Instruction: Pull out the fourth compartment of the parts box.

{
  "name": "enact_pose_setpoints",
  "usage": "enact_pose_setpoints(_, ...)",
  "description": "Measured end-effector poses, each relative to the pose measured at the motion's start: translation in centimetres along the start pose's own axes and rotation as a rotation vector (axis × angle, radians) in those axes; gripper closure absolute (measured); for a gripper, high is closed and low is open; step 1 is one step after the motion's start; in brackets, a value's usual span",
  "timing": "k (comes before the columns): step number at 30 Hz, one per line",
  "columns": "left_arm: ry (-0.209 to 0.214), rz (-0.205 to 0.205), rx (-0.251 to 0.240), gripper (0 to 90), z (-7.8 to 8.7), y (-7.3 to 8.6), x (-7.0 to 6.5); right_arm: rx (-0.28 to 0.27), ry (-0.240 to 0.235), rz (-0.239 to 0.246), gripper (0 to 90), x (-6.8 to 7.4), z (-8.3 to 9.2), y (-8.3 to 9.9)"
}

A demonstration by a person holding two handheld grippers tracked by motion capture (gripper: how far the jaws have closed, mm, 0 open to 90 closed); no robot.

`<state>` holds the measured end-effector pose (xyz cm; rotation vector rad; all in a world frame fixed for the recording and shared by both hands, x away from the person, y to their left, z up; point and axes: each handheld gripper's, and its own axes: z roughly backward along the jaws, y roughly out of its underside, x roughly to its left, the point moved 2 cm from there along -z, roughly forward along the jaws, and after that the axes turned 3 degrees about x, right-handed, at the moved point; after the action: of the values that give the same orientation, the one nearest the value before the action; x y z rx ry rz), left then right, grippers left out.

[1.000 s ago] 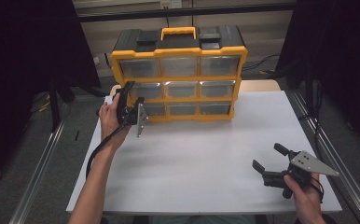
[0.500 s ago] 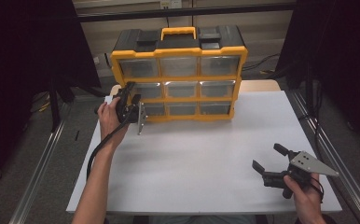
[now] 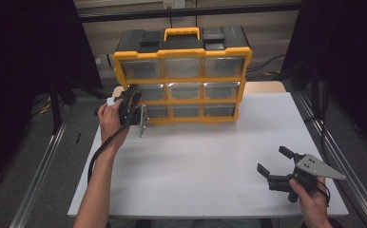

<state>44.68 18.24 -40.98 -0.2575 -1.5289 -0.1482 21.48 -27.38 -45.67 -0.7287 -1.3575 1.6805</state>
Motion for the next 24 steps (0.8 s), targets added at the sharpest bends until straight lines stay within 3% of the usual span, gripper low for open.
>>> enact_pose_setpoints(5, -0.026, -0.035, -0.001, 58.8, 0.0, 0.0, 0.3, 0.001, -0.001, 0.0, 0.2, 0.0, 0.0, 0.0)
enact_pose_setpoints(6, -0.028, -0.068, -0.005, 60.1, -0.1, 0.1, 0.2, 0.002, -0.001, 0.001, 0.2, 0.0, 0.0, 0.0)
enact_pose_setpoints(7, -0.013, -0.1, 0.029, 60.1, 0.1, -0.1, 0.3, 0.001, 0.0, 0.001, 0.2, -0.1, 0.0, 0.0)
enact_pose_setpoints(8, -0.015, -0.098, 0.023, 59.6, 0.1, -0.1, 0.3, -0.001, 0.001, 0.002, 0.2, -0.1, 0.0, 0.0)
enact_pose_setpoints(9, -0.009, -0.07, 0.03, 59.4, 0.1, 0.0, 0.2, -0.001, -0.005, 0.005, 0.2, -0.1, 0.0, 0.0)
enact_pose_setpoints(11, -0.031, -0.06, -0.01, 61.3, -0.1, 0.1, 0.2, 0.001, -0.001, 0.001, 0.2, 0.0, 0.0, 0.0)
enact_pose_setpoints(13, -0.021, -0.069, 0.027, 65.1, 0.2, 0.0, 0.5, 0.002, 0.002, 0.0, 0.2, 0.0, 0.0, 0.0)
enact_pose_setpoints(14, -0.034, -0.036, -0.024, 66.2, -0.1, 0.1, 0.4, 0.003, 0.0, 0.0, 0.2, 0.0, 0.0, 0.0)
enact_pose_setpoints(15, -0.022, -0.054, 0.004, 67.4, 0.1, 0.1, 0.6, 0.005, 0.001, -0.001, 0.2, 0.0, 0.0, 0.0)
enact_pose_setpoints(16, -0.025, -0.03, 0.0, 68.4, 0.1, 0.1, 0.5, 0.003, -0.001, 0.007, 0.2, 0.0, 0.0, 0.0)
enact_pose_setpoints(20, -0.018, -0.01, 0.013, 71.6, 0.2, 0.2, 0.7, 0.003, 0.008, -0.002, 0.2, -0.1, -0.1, 0.1)
enact_pose_setpoints(21, -0.015, -0.02, -0.006, 72.5, 0.1, 0.2, 0.9, 0.004, 0.007, 0.0, 0.2, -0.1, -0.1, 0.1)
enact_pose_setpoints(22, -0.015, 0.003, -0.009, 73.7, 0.1, 0.2, 0.8, 0.004, 0.005, 0.004, 0.2, -0.1, 0.0, 0.1)
enact_pose_setpoints(24, -0.006, -0.007, 0.001, 75.5, 0.2, 0.1, 1.2, 0.007, 0.005, 0.005, 0.2, -0.1, 0.0, 0.1)
